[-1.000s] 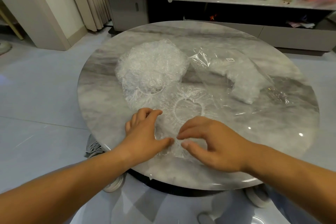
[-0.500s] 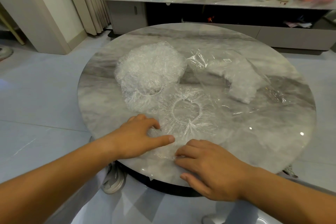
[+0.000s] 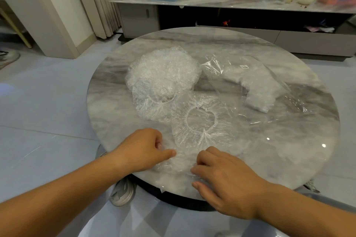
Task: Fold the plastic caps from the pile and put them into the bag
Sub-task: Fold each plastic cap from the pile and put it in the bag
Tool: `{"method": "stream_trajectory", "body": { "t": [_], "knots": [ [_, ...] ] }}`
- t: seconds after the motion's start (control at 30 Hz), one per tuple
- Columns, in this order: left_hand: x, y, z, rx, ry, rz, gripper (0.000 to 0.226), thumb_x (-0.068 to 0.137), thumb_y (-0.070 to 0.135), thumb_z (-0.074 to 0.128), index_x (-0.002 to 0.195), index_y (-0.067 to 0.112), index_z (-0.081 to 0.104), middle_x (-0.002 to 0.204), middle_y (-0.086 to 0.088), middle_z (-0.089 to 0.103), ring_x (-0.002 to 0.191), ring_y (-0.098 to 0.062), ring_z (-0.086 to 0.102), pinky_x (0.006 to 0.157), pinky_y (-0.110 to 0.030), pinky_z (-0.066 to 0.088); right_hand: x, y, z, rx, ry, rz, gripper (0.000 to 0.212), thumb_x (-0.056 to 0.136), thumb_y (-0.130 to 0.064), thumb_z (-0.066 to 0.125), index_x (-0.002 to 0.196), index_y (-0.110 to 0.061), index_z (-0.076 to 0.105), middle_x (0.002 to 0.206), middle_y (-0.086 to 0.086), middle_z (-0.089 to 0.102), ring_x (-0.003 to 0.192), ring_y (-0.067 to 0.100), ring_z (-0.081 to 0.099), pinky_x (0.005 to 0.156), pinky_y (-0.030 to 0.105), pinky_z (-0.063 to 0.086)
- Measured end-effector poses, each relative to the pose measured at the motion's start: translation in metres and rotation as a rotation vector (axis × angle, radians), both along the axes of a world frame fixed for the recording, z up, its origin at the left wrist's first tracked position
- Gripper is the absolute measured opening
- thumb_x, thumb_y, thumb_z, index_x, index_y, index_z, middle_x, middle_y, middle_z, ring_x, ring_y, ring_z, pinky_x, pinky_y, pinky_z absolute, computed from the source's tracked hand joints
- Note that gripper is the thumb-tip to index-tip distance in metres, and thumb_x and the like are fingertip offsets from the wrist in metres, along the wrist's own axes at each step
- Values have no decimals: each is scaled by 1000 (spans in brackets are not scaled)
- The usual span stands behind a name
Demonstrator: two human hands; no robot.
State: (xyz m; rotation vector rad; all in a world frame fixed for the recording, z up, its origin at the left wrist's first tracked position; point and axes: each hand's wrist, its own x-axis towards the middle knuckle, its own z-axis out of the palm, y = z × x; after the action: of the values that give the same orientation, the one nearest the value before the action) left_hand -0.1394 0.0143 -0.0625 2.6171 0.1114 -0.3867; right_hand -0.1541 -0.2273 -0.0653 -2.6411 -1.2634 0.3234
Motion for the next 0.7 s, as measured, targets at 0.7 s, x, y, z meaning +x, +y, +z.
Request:
{"method": "stream_trajectory", "body": {
  "t": [0.7],
  "knots": [
    [-2, -6, -3, -899, 210, 338, 18, 87, 8, 76, 93, 4, 59, 80, -15, 59, 63, -18, 65, 60, -34, 59, 3, 9, 0, 26, 76, 75, 47, 101, -57, 33, 135, -32, 54, 125, -14, 44, 111, 7, 39, 102, 29, 33]
  ]
}}
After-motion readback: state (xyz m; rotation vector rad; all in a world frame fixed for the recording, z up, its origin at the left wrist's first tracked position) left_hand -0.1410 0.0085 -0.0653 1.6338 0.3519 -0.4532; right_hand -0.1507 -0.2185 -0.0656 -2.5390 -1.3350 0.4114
